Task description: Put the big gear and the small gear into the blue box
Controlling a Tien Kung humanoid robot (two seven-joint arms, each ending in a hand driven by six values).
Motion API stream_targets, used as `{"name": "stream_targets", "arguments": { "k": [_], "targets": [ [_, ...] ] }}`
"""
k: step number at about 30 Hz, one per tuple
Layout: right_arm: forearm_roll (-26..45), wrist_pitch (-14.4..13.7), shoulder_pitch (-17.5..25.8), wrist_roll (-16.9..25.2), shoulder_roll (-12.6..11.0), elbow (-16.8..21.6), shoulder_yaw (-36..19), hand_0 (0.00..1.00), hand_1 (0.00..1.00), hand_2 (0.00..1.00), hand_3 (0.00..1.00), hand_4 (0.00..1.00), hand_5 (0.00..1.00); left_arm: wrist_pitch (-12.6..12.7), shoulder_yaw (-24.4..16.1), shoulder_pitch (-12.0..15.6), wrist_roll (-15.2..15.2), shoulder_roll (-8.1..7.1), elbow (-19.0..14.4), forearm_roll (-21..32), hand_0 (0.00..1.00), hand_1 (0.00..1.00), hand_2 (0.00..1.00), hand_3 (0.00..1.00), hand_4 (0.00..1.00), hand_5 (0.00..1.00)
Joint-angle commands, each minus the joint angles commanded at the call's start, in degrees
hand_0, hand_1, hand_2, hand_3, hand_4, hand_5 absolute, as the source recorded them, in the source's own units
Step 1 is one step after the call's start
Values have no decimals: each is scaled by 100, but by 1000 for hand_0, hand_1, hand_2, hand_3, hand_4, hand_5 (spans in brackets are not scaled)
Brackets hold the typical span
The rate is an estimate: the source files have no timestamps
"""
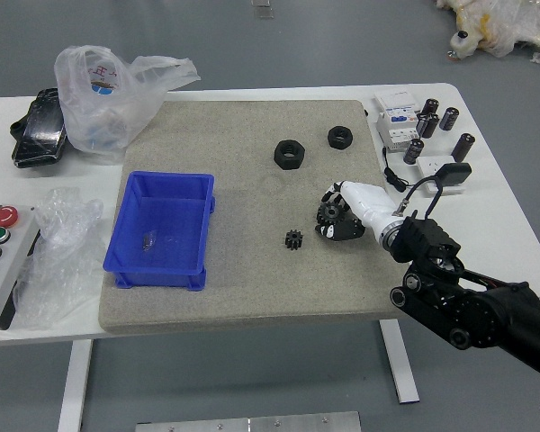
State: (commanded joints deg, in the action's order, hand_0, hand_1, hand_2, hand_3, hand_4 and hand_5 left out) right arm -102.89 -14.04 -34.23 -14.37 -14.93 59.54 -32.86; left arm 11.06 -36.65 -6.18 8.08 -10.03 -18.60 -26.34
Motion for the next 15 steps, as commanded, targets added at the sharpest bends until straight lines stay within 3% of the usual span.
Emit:
{"name": "stream_targets", "arguments": {
  "k": [1, 2, 9, 15],
  "targets": [
    [1, -27, -3, 18, -6, 9, -8, 281, 462, 374, 455, 332, 28, 1, -1, 0, -2, 1, 0, 0, 639, 646, 615, 729, 643, 268],
    [0, -48, -6, 32, -11, 15, -15, 278, 447, 303, 425, 260, 54, 1, -2, -1, -3, 2, 0, -1, 639, 646, 615, 727, 642, 269],
    [-40, -155, -94, 110, -21, 59, 68, 275, 448, 298, 439, 275, 40, 4, 1, -5, -23, 0, 0, 6, 638, 643, 614, 727, 641, 270],
    [-60, -235, -492, 155, 67, 354, 429, 271, 443, 293, 438, 274, 43, -1, -44, 5, 5, 4, -3, -54, 638, 643, 614, 726, 639, 270]
  ]
}}
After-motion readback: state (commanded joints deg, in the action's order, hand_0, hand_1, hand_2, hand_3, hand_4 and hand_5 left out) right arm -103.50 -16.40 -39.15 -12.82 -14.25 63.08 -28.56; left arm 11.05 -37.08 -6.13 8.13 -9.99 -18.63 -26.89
